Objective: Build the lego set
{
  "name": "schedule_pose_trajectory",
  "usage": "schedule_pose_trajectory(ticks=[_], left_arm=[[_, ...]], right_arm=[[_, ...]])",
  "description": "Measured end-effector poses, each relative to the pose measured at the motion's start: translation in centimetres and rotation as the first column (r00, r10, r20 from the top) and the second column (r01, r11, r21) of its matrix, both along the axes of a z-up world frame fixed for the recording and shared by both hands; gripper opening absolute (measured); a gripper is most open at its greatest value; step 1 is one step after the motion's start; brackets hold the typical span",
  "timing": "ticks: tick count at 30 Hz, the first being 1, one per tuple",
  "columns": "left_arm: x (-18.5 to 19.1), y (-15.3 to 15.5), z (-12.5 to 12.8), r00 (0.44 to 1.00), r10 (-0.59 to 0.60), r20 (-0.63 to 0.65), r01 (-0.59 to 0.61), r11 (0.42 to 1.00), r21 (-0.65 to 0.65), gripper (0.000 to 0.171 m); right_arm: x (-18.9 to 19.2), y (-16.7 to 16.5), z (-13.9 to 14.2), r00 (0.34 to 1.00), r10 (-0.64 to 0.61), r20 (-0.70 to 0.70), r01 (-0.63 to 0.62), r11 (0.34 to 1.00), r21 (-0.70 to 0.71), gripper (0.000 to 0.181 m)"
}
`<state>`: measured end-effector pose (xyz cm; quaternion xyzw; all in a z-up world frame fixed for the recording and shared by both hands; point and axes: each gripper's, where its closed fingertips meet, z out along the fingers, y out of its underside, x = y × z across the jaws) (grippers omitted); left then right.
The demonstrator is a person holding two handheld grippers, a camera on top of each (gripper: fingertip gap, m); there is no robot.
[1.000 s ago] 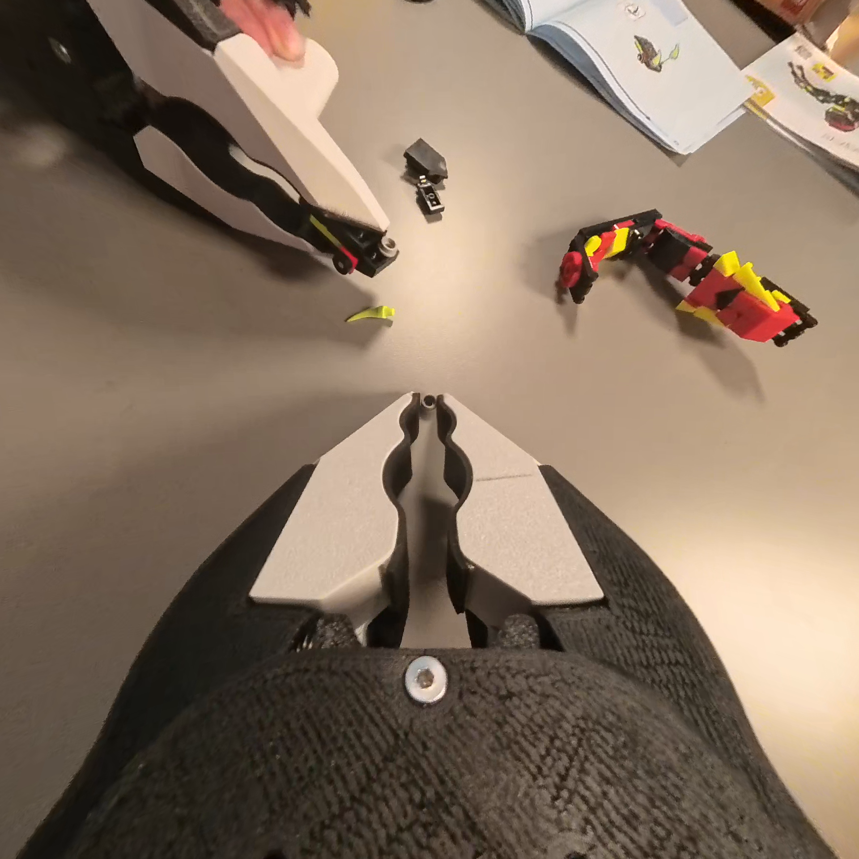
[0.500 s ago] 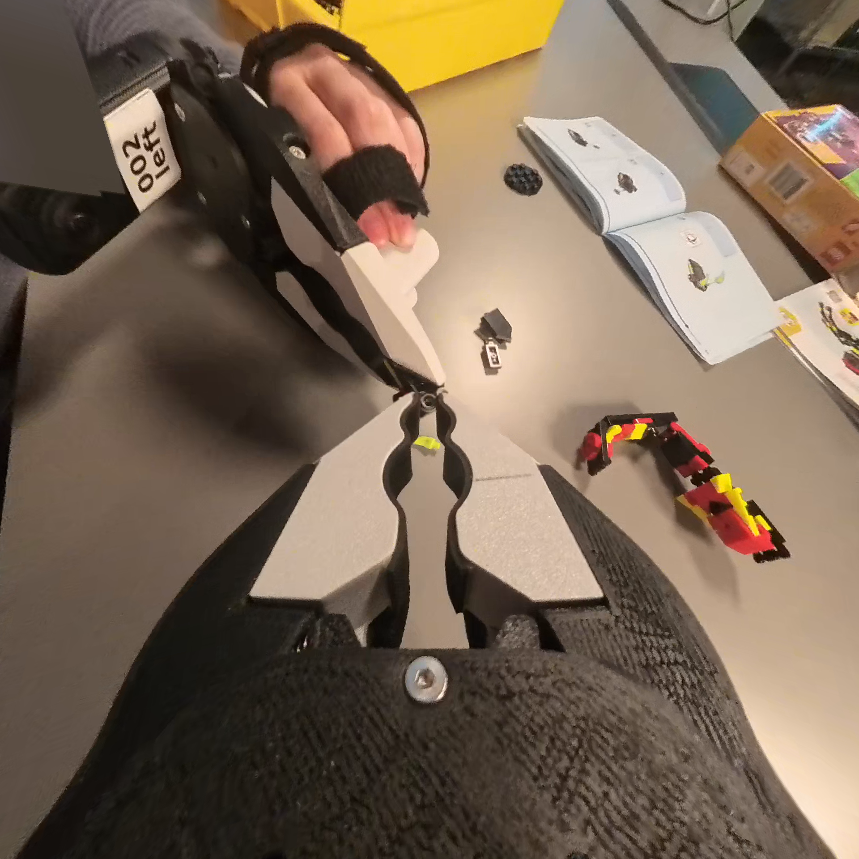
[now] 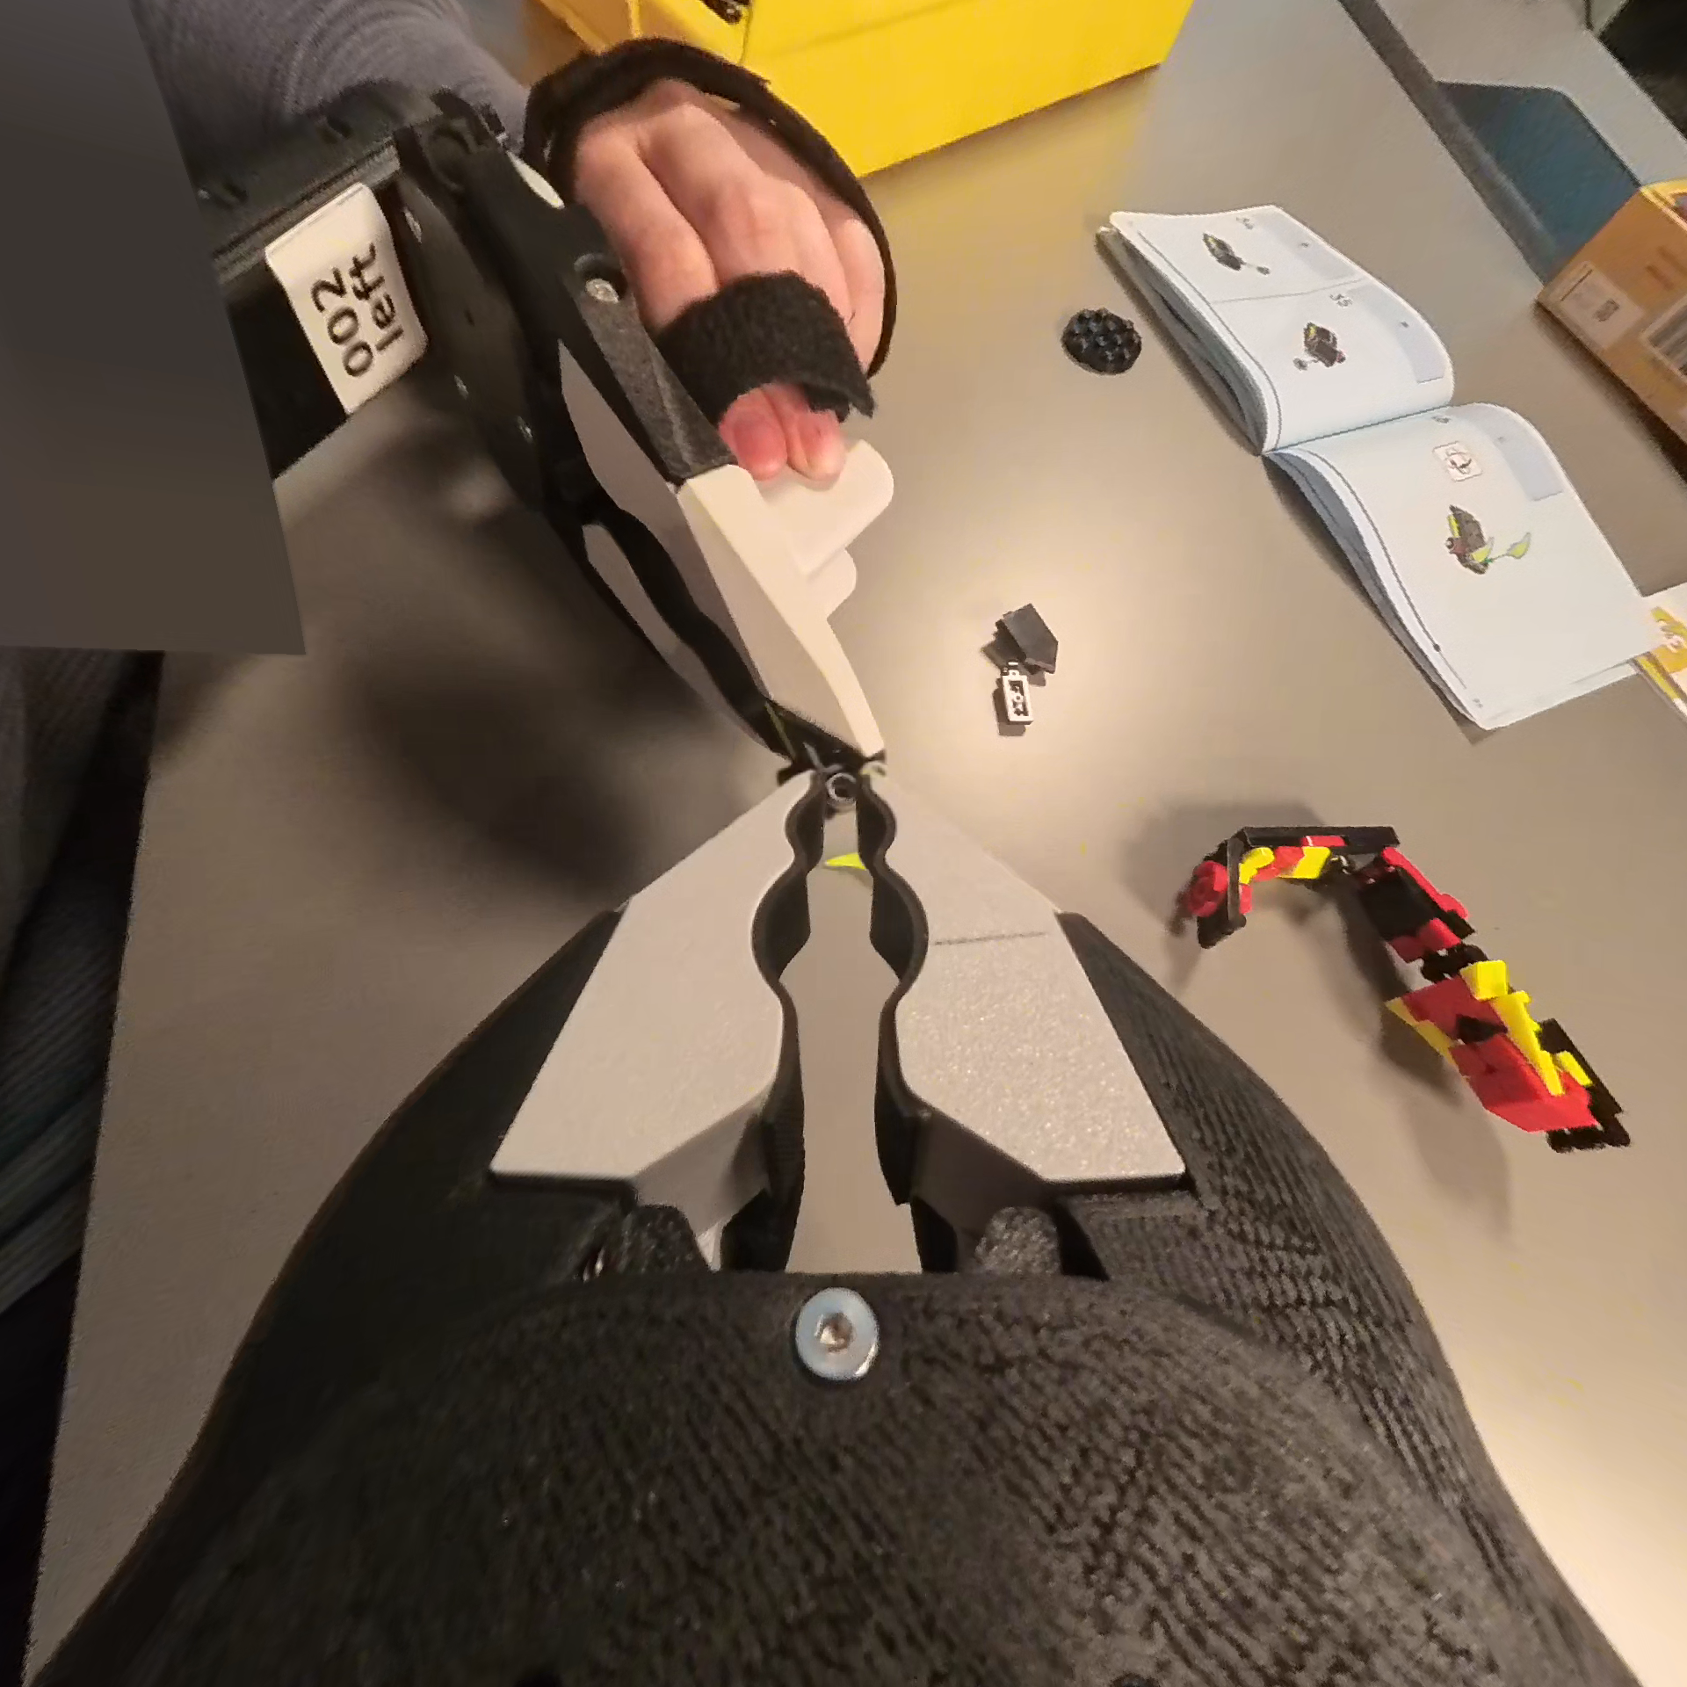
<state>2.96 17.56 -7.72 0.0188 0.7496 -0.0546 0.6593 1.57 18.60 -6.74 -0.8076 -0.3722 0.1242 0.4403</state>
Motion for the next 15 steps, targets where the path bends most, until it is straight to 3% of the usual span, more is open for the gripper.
schedule_pose_trajectory(ticks=[15], left_arm=[[-0.06,-0.14,0.67,0.999,-0.003,0.041,0.003,1.000,-0.005,0.015]], right_arm=[[-0.33,-0.03,0.67,0.999,0.037,-0.037,-0.037,0.999,0.010,0.005]])
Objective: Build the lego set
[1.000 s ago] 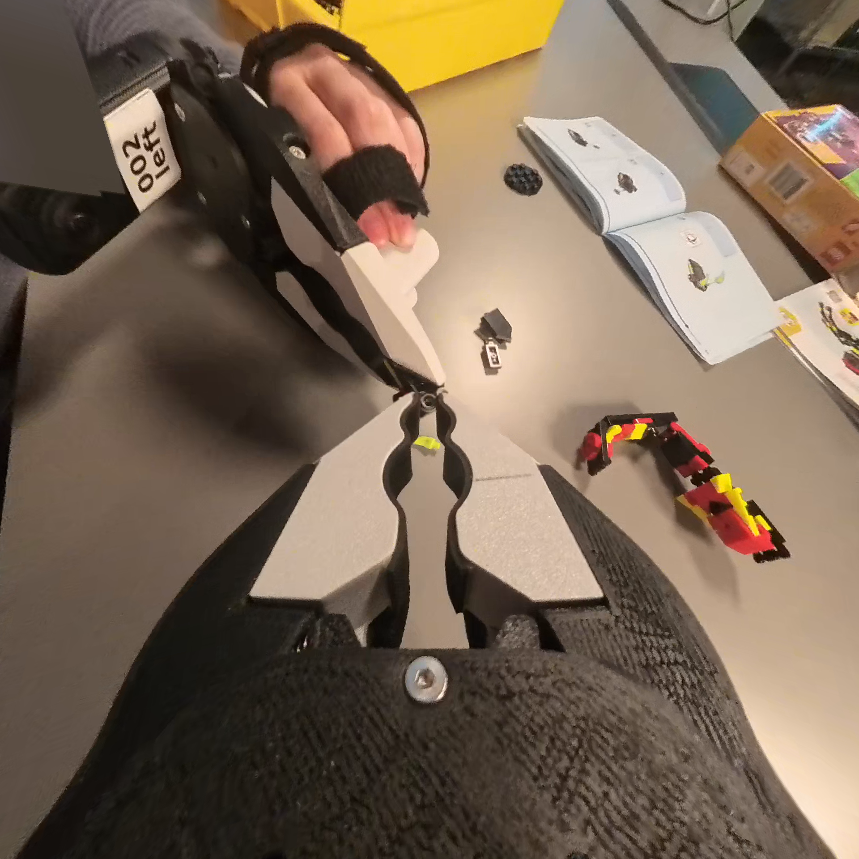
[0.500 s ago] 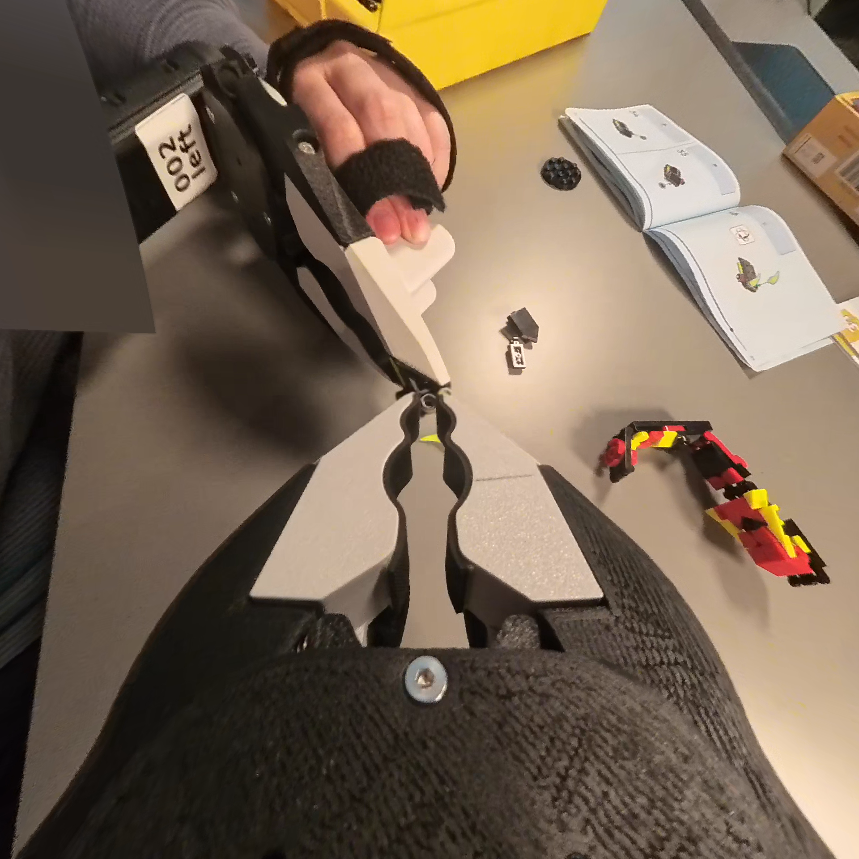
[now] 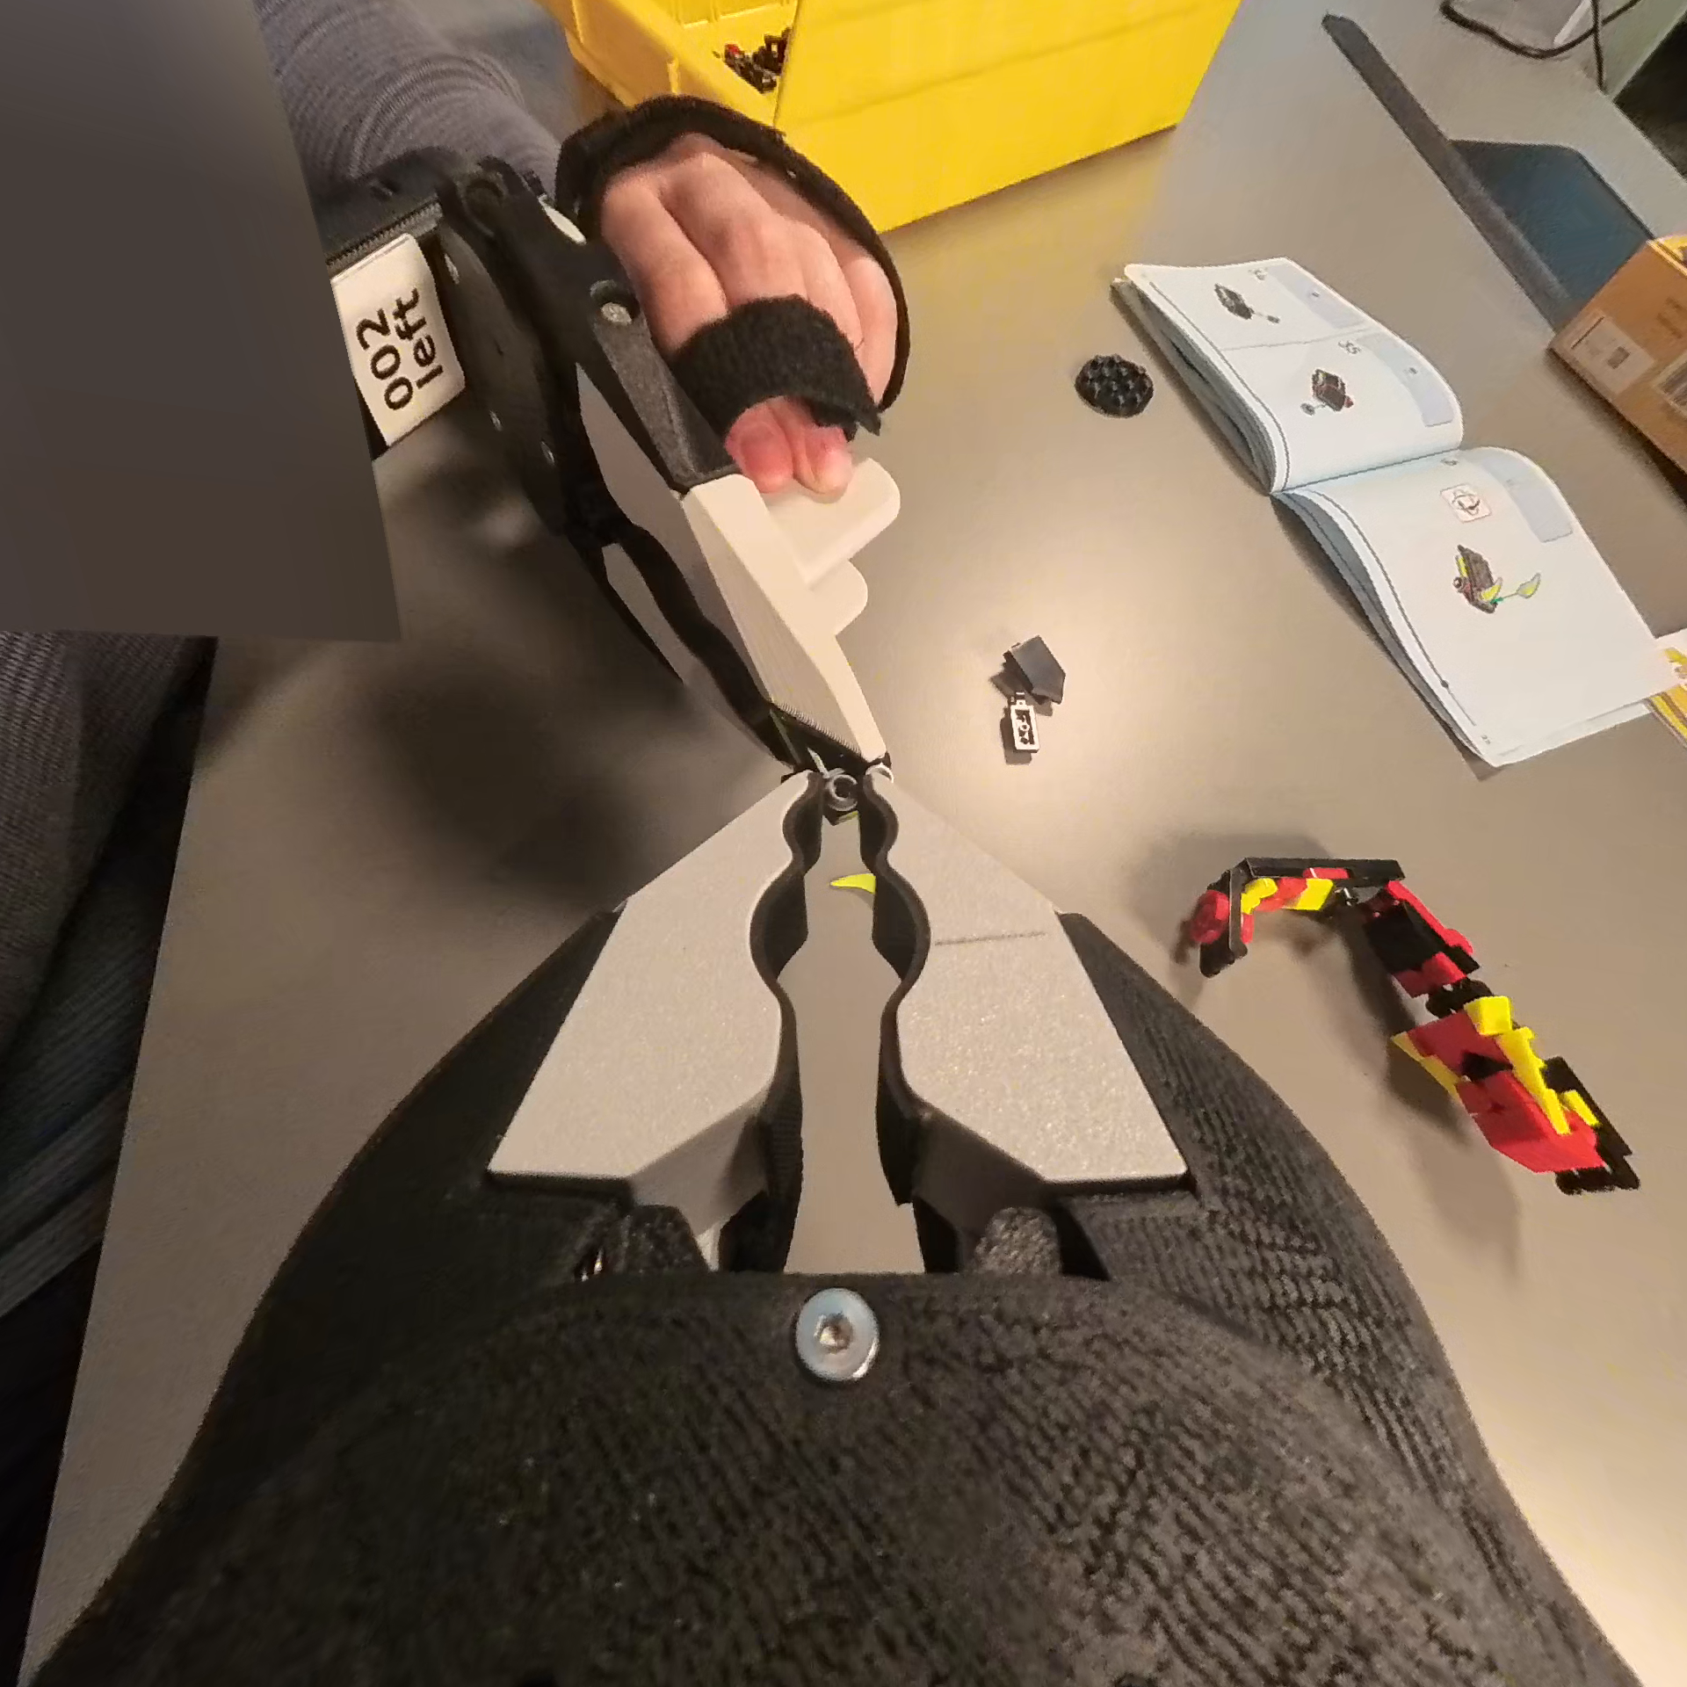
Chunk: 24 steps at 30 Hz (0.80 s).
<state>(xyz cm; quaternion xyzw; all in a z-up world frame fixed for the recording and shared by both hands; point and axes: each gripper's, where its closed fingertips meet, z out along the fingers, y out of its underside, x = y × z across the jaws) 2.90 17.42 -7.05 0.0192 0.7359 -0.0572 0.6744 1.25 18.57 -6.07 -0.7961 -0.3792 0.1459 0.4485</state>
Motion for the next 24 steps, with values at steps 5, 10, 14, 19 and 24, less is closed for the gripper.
schedule_pose_trajectory(ticks=[5,10,14,19,24], left_arm=[[0.00,-0.03,-0.07,1.000,-0.001,-0.003,0.001,1.000,-0.003,0.016],[-0.01,-0.07,-0.08,1.000,-0.001,-0.003,0.001,1.000,-0.008,0.016],[-0.01,-0.06,-0.10,1.000,0.000,-0.004,0.000,1.000,-0.011,0.015],[-0.03,-0.07,-0.09,1.000,0.001,-0.005,-0.001,1.000,-0.017,0.016],[-0.07,-0.15,-0.09,1.000,-0.003,-0.009,0.003,1.000,-0.024,0.016]], right_arm=[[0.04,0.02,-0.01,1.000,0.000,0.017,0.000,1.000,0.016,0.006],[0.00,0.04,0.00,1.000,-0.001,0.016,0.000,1.000,0.029,0.006],[-0.06,0.08,0.00,1.000,0.001,0.024,-0.002,0.999,0.042,0.009],[-0.07,0.15,0.02,1.000,0.001,0.027,-0.002,0.999,0.048,0.010],[0.02,0.23,0.06,0.999,-0.004,0.032,0.002,0.998,0.060,0.016]])
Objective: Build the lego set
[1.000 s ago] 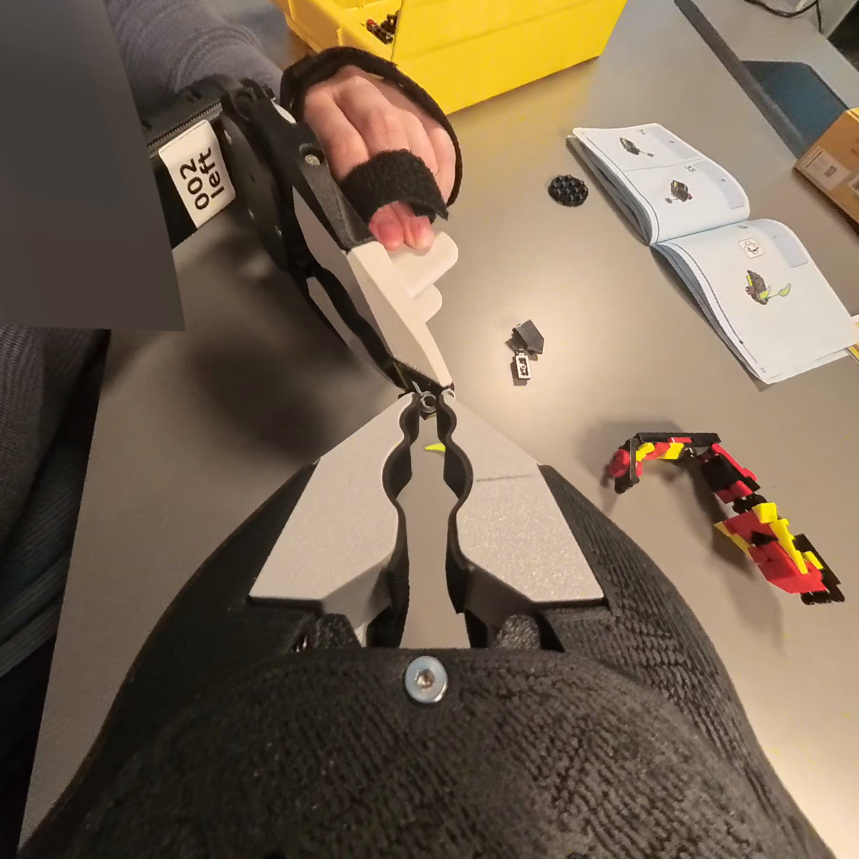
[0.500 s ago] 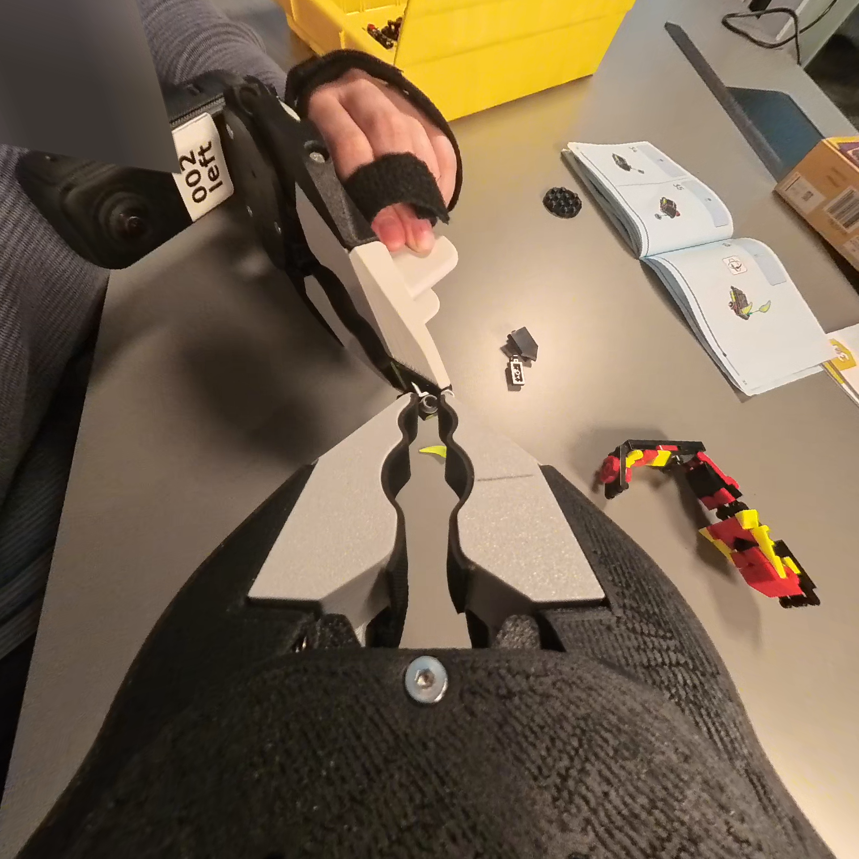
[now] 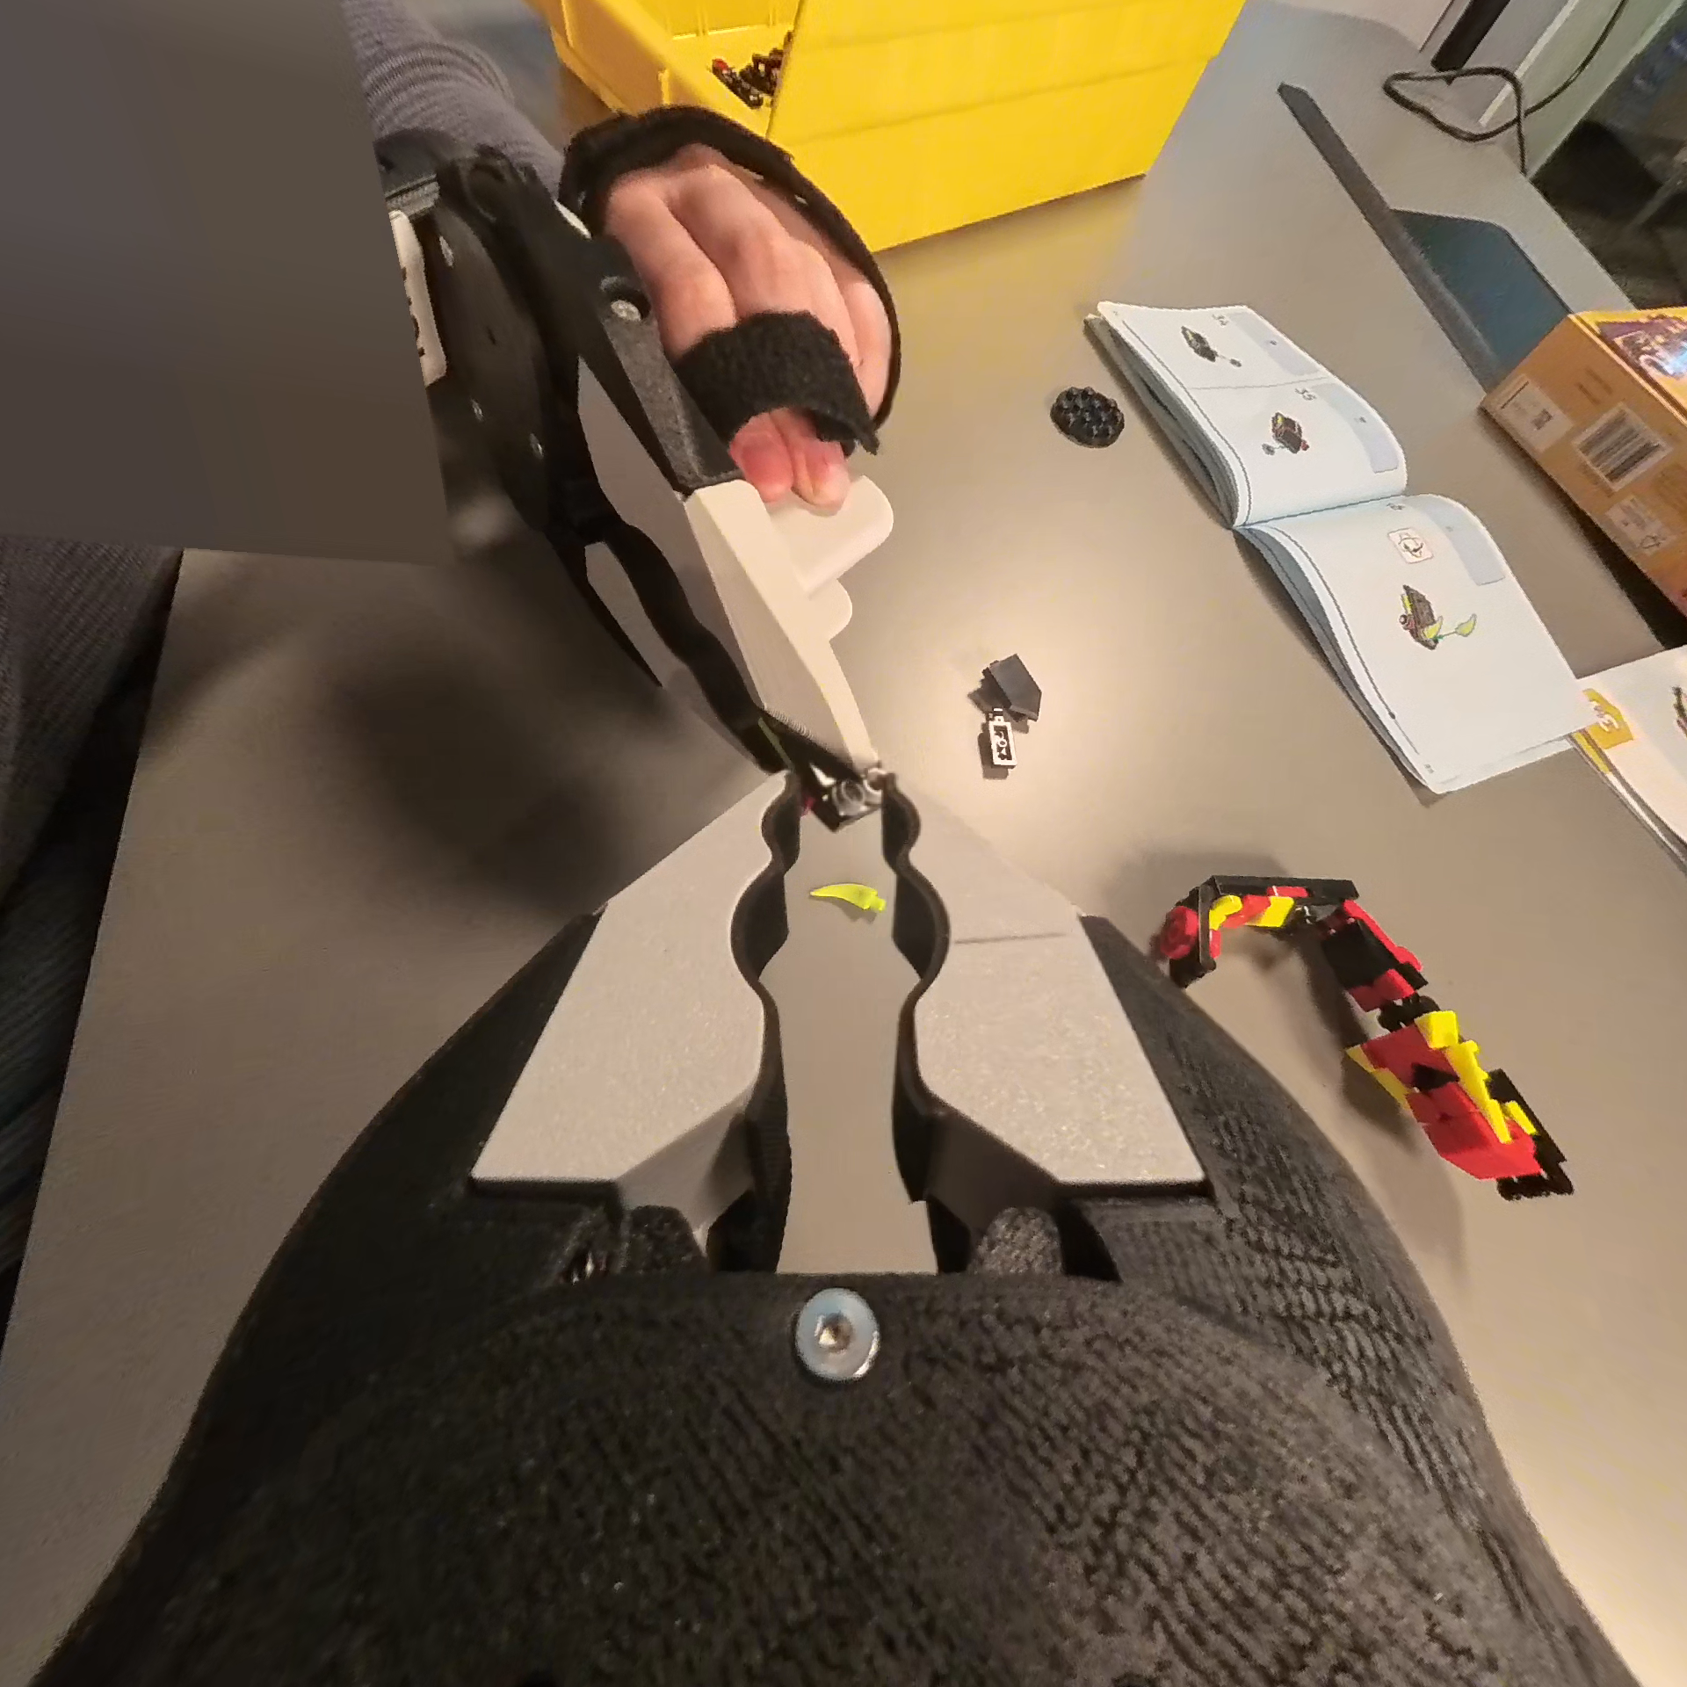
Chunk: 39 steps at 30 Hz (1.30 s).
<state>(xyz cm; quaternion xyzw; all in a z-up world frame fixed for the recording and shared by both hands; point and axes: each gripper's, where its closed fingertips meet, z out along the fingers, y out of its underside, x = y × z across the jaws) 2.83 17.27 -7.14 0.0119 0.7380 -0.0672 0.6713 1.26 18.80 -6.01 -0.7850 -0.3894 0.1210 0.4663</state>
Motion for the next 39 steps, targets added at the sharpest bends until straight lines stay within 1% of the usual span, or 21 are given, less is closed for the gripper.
schedule_pose_trajectory(ticks=[2,4,5,6,7,8,9,10,11,15,21,31,36,39], left_arm=[[0.0,-0.1,0.0,1.000,-0.004,-0.003,0.004,1.000,-0.003,0.015],[0.0,-0.1,-0.1,1.000,-0.003,-0.011,0.003,1.000,-0.016,0.015],[0.0,-0.1,-0.1,1.000,-0.003,-0.017,0.003,1.000,-0.029,0.015],[0.0,0.0,0.0,1.000,-0.002,-0.025,0.001,0.999,-0.047,0.015],[0.0,0.1,0.0,0.999,-0.001,-0.032,-0.001,0.998,-0.066,0.015],[0.0,0.1,0.1,0.999,-0.001,-0.037,-0.002,0.997,-0.082,0.015],[0.0,0.2,0.1,0.999,-0.001,-0.042,-0.003,0.995,-0.097,0.015],[0.0,0.2,0.1,0.999,-0.002,-0.049,-0.003,0.994,-0.110,0.015],[0.0,0.2,0.1,0.999,-0.002,-0.054,-0.004,0.993,-0.119,0.015],[0.0,0.2,0.1,0.998,-0.004,-0.062,-0.005,0.991,-0.135,0.015],[0.0,0.2,0.3,0.998,-0.001,-0.063,-0.008,0.988,-0.154,0.015],[0.1,0.2,0.1,0.996,-0.001,-0.086,-0.013,0.986,-0.167,0.015],[0.0,0.2,-0.2,0.991,-0.008,-0.132,-0.020,0.977,-0.211,0.015],[0.0,0.2,0.2,0.989,-0.017,-0.150,-0.026,0.960,-0.280,0.015]], right_arm=[[0.0,0.0,0.3,1.000,-0.002,0.006,0.002,1.000,0.027,0.024],[0.0,0.0,0.8,0.999,0.007,0.033,-0.010,0.995,0.097,0.033],[0.1,-0.1,1.0,0.997,0.006,0.079,-0.018,0.987,0.157,0.035],[0.3,0.0,1.1,0.988,-0.007,0.157,-0.030,0.973,0.228,0.036],[0.6,0.0,0.9,0.965,-0.032,0.261,-0.050,0.953,0.299,0.036],[0.9,0.0,0.5,0.925,-0.063,0.375,-0.082,0.930,0.358,0.035],[1.1,0.1,0.1,0.874,-0.096,0.476,-0.118,0.909,0.401,0.033],[1.2,0.1,-0.2,0.828,-0.127,0.547,-0.146,0.891,0.429,0.030],[1.1,0.1,-0.6,0.794,-0.146,0.590,-0.169,0.879,0.445,0.029],[1.1,0.3,-0.9,0.705,-0.211,0.677,-0.224,0.839,0.495,0.027],[1.0,0.7,-0.6,0.635,-0.265,0.726,-0.277,0.799,0.533,0.022],[0.8,1.1,-0.7,0.614,-0.286,0.735,-0.287,0.788,0.545,0.010],[1.0,1.3,-1.1,0.597,-0.297,0.745,-0.268,0.802,0.534,0.009],[1.0,1.5,-0.8,0.580,-0.328,0.746,-0.264,0.791,0.553,0.007]])
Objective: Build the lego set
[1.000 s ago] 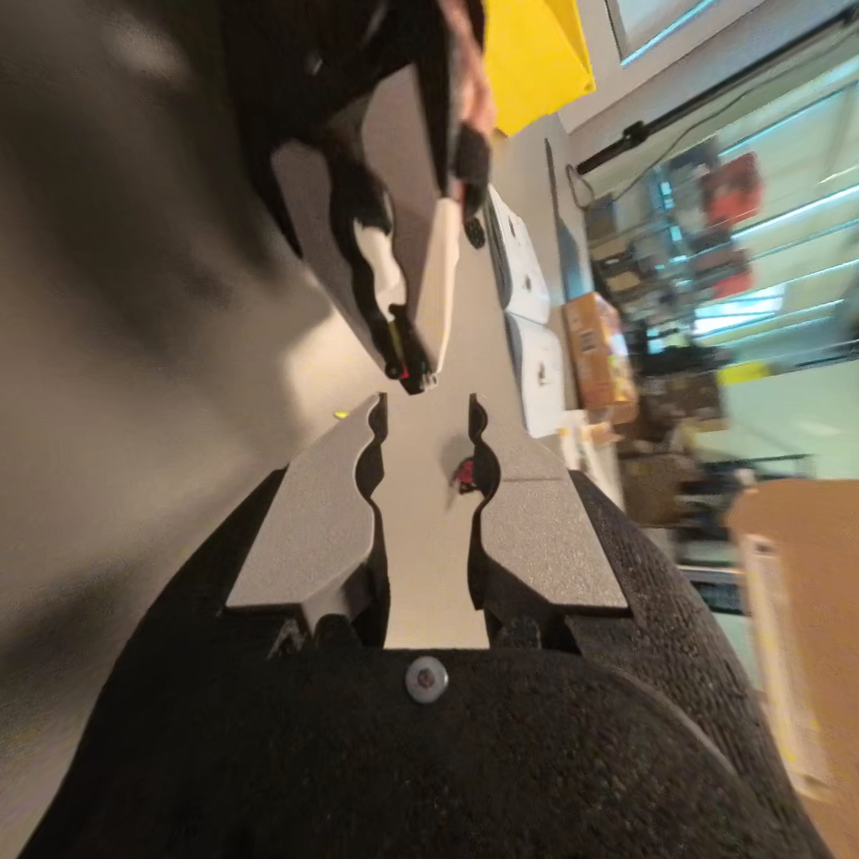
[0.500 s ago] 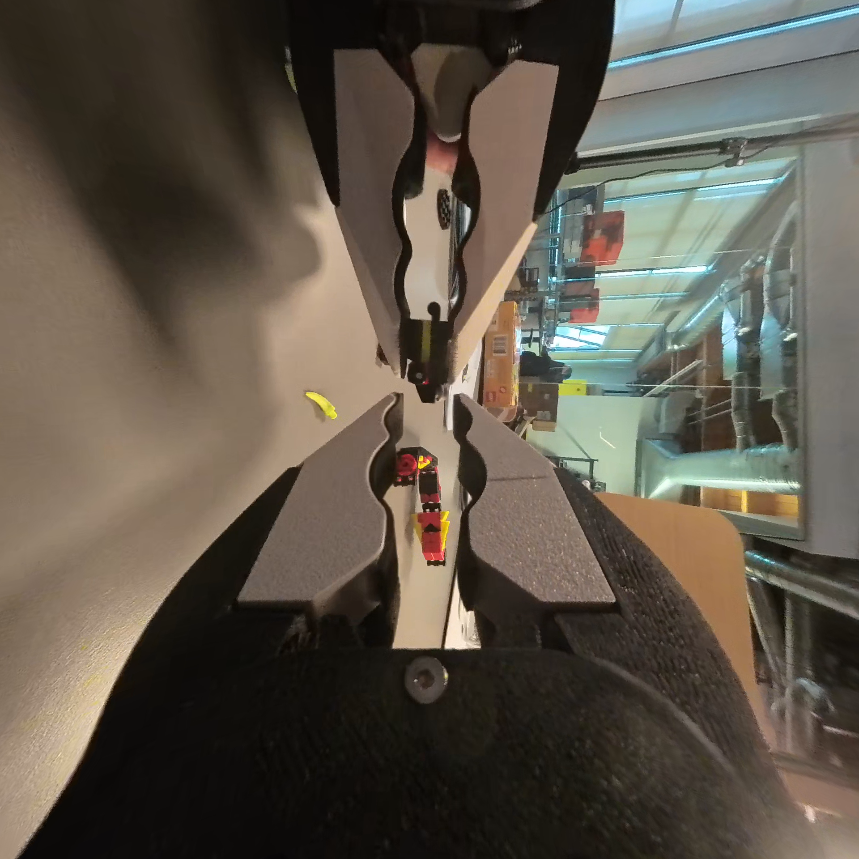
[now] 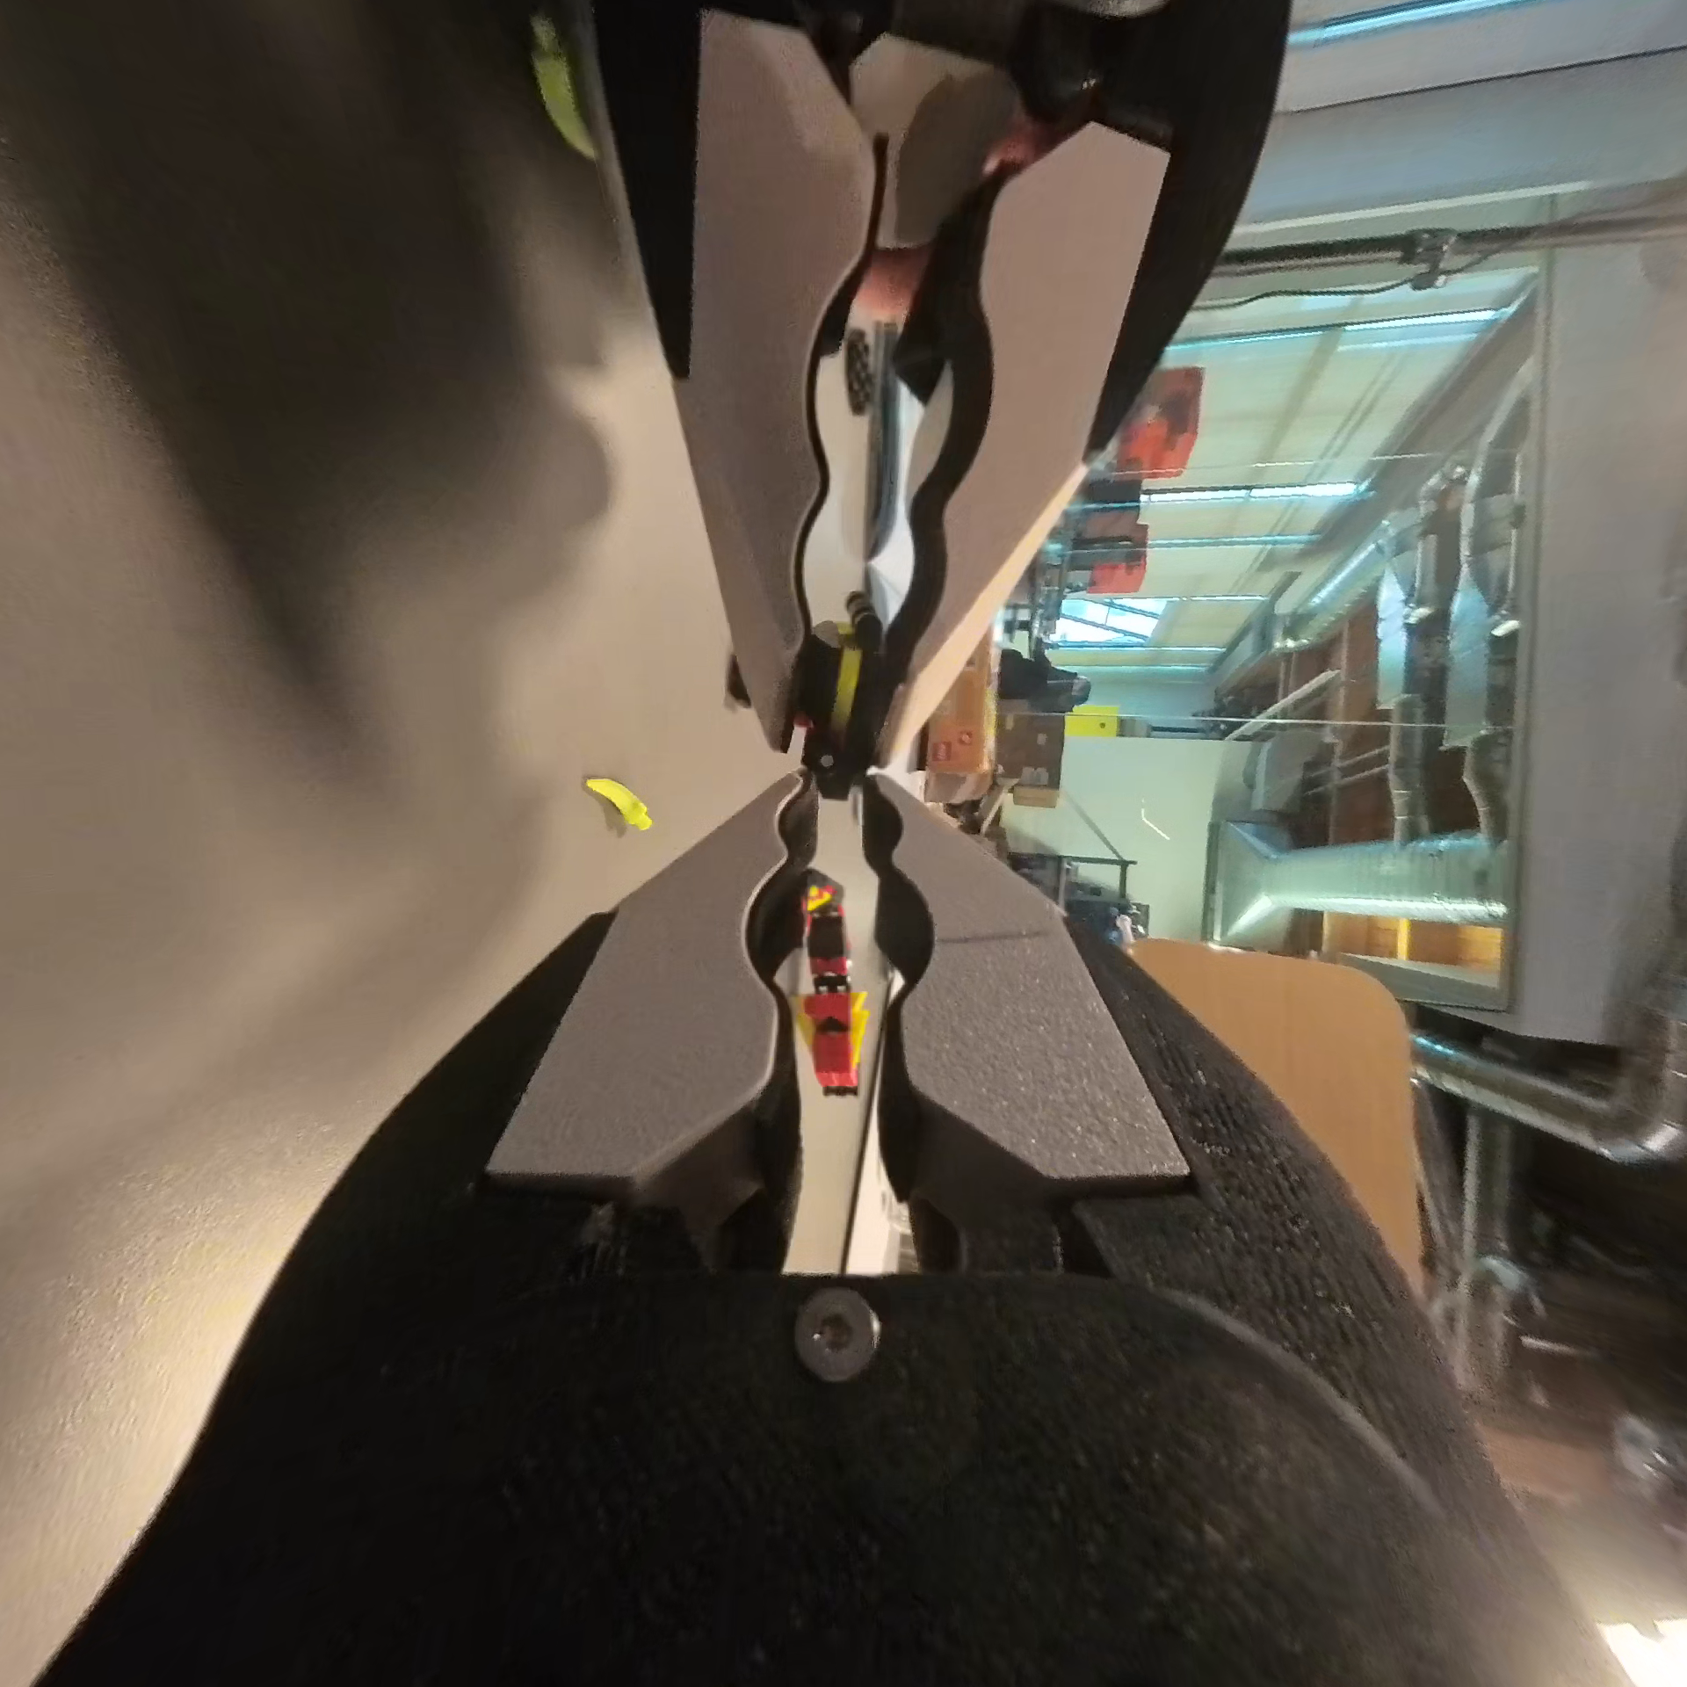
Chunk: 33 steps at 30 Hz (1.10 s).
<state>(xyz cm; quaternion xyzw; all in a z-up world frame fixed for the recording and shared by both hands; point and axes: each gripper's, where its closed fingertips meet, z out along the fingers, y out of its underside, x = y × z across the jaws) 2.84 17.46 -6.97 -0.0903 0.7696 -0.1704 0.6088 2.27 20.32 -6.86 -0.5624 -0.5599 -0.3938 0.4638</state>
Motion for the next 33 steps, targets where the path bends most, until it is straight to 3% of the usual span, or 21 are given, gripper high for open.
schedule_pose_trajectory(ticks=[3,9,13,15,18,24,29,30,31,33], left_arm=[[0.0,0.0,0.2,1.000,-0.011,-0.014,0.011,0.999,-0.052,0.015],[0.0,-0.1,-0.5,0.999,-0.013,-0.029,0.013,1.000,0.003,0.015],[0.0,0.2,-0.2,1.000,-0.006,-0.012,0.006,1.000,0.003,0.015],[0.0,0.3,0.0,1.000,-0.003,0.000,0.003,1.000,-0.006,0.015],[-0.1,0.7,0.2,1.000,0.002,0.005,-0.001,1.000,-0.017,0.015],[-0.5,1.1,0.1,1.000,-0.007,0.019,0.006,0.999,0.042,0.015],[-1.0,1.0,0.1,0.997,-0.036,0.074,0.023,0.986,0.166,0.015],[-1.1,0.9,0.1,0.997,-0.044,0.065,0.034,0.989,0.143,0.015],[-1.1,0.8,0.3,0.997,-0.050,0.056,0.045,0.994,0.097,0.015],[-1.3,0.5,1.0,0.996,-0.077,0.037,0.078,0.996,-0.049,0.015]], right_arm=[[0.0,0.0,0.1,1.000,-0.004,0.007,0.004,1.000,0.015,0.006],[0.1,-0.1,-0.6,0.999,0.010,0.041,-0.010,1.000,0.002,0.006],[0.0,0.0,-0.4,0.994,0.008,-0.110,-0.007,1.000,0.009,0.010],[0.0,-0.1,-0.5,0.979,0.001,-0.204,-0.007,1.000,-0.027,0.024],[0.8,-0.1,-0.5,0.945,-0.021,-0.327,0.003,0.998,-0.057,0.029],[1.0,-0.9,-1.5,0.827,-0.039,-0.561,-0.095,0.974,-0.207,0.031],[-0.5,-1.8,0.3,0.611,-0.034,-0.791,-0.275,0.928,-0.252,0.035],[-0.4,-1.7,1.0,0.601,-0.007,-0.799,-0.282,0.934,-0.220,0.035],[-0.3,-1.5,1.5,0.625,0.026,-0.780,-0.268,0.946,-0.184,0.036],[0.0,-0.8,1.4,0.734,0.057,-0.677,-0.213,0.965,-0.151,0.038]])
